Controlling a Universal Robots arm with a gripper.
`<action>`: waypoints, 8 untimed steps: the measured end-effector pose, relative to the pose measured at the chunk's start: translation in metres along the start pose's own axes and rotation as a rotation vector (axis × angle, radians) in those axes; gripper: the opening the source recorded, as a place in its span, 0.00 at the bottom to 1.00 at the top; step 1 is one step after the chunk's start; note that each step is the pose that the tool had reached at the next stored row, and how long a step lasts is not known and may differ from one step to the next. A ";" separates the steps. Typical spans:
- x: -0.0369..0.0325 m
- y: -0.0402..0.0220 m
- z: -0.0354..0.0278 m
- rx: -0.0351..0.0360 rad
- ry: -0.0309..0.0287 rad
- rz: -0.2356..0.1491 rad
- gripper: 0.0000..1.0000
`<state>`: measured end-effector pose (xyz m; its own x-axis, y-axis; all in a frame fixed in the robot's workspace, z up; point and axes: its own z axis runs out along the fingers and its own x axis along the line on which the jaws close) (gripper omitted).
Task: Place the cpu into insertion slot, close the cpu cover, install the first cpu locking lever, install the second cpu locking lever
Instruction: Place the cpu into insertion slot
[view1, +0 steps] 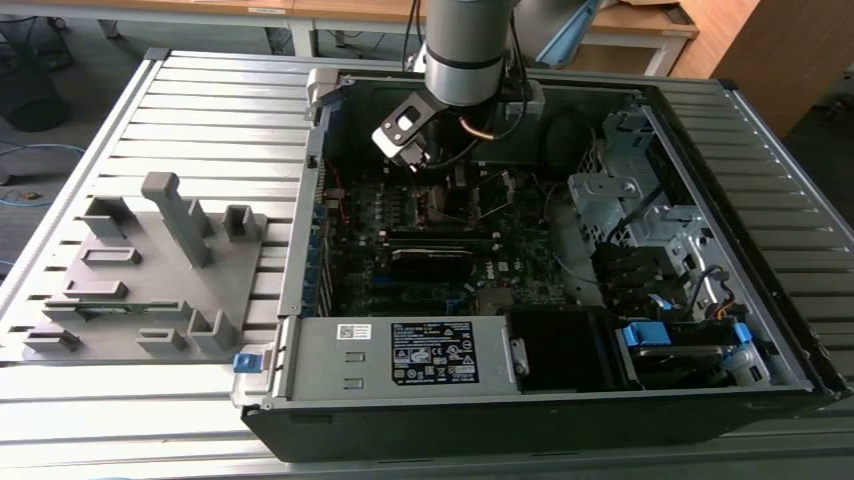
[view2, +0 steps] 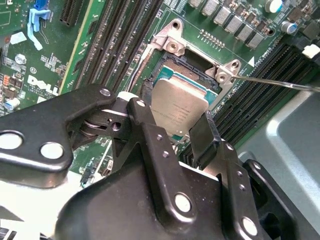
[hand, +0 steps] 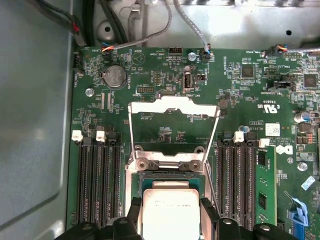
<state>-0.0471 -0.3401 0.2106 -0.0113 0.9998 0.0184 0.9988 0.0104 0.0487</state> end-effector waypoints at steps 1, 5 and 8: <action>0.0000 0.0000 0.0001 0.0001 0.0001 -0.004 0.54; 0.0000 -0.0001 0.0020 0.0002 0.0002 -0.009 0.54; -0.0001 -0.0001 0.0031 0.0002 -0.0001 -0.005 0.54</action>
<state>-0.0471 -0.3401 0.2075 -0.0165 0.9997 0.0180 0.9987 0.0156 0.0486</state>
